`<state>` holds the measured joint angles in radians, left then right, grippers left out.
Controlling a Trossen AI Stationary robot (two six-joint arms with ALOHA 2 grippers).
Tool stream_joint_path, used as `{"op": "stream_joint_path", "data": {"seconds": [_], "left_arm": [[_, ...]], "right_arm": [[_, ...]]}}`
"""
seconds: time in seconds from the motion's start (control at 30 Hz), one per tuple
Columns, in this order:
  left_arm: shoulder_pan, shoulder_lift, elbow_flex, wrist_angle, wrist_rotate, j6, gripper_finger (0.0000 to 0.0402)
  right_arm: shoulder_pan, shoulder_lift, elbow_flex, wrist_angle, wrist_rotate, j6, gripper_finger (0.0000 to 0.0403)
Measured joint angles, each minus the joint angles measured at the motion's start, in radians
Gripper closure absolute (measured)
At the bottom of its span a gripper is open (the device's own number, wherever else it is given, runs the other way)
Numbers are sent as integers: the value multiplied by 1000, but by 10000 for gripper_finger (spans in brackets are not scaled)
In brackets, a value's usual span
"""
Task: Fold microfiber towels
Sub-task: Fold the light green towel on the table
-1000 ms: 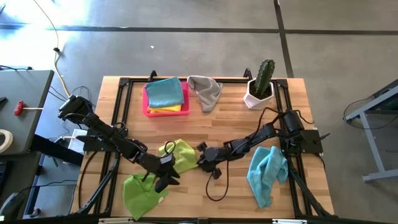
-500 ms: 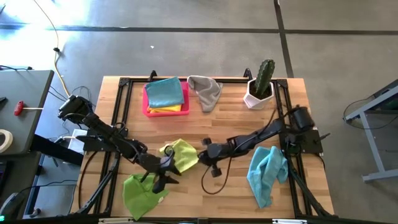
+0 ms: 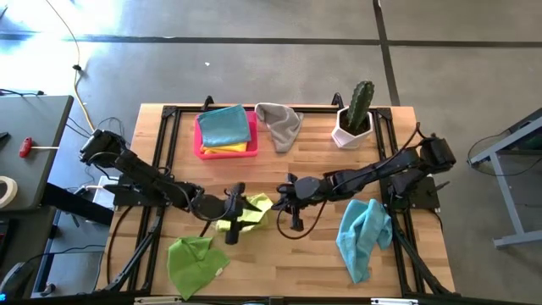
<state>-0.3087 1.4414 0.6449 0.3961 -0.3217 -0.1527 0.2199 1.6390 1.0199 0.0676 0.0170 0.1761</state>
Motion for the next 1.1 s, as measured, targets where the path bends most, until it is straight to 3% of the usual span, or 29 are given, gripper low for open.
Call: {"op": "stream_joint_path", "data": {"seconds": [0.43,0.73,0.83,0.97,1.1], "left_arm": [[93,0,0,57,-8,-24,232],[93,0,0,50,-229,146,232],[103,0,0,38,-256,164,232],[131,0,0,-37,-221,87,232],[154,0,0,-168,-86,-59,232]], "right_arm": [[-49,1,0,-3,69,59,403],[-95,1,0,18,85,51,403],[-105,1,0,18,85,46,403],[-109,1,0,19,86,21,403],[-109,1,0,20,86,0,403]]}}
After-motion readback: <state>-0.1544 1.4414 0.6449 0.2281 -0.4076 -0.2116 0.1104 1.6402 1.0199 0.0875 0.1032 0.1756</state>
